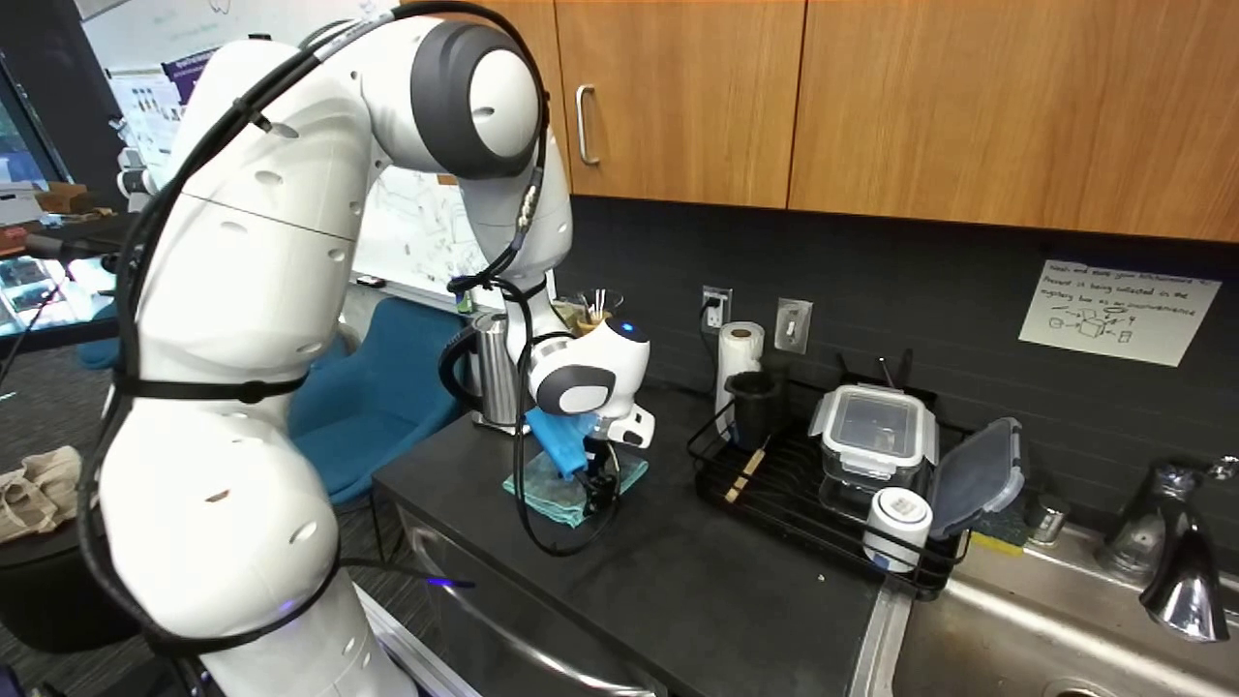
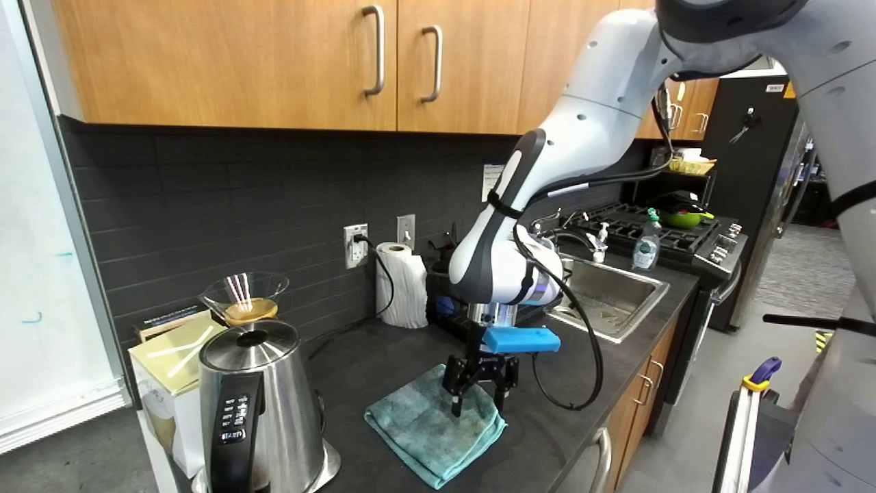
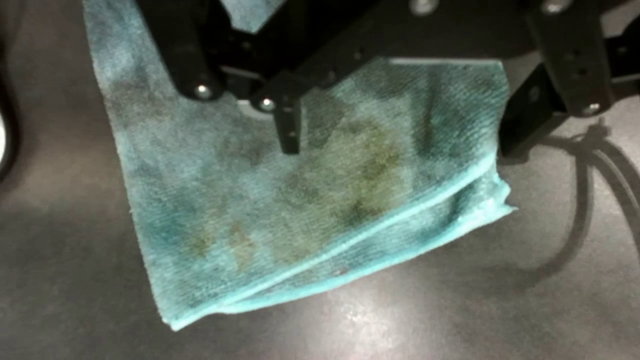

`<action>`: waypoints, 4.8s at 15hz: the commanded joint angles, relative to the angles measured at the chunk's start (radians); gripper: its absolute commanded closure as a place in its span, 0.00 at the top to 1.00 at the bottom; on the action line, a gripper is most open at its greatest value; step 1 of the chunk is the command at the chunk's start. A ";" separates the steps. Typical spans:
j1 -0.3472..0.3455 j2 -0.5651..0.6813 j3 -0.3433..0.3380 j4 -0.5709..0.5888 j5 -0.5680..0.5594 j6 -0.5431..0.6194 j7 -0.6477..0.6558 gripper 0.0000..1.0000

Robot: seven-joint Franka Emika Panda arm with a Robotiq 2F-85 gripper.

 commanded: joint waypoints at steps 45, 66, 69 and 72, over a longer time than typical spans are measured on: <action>0.130 -0.321 -0.156 -0.290 -0.127 -0.025 0.335 0.01; 0.119 -0.332 -0.149 -0.281 -0.089 -0.056 0.315 0.36; 0.110 -0.337 -0.139 -0.280 -0.017 -0.054 0.274 0.54; 0.120 -0.330 -0.146 -0.280 0.000 -0.051 0.280 0.74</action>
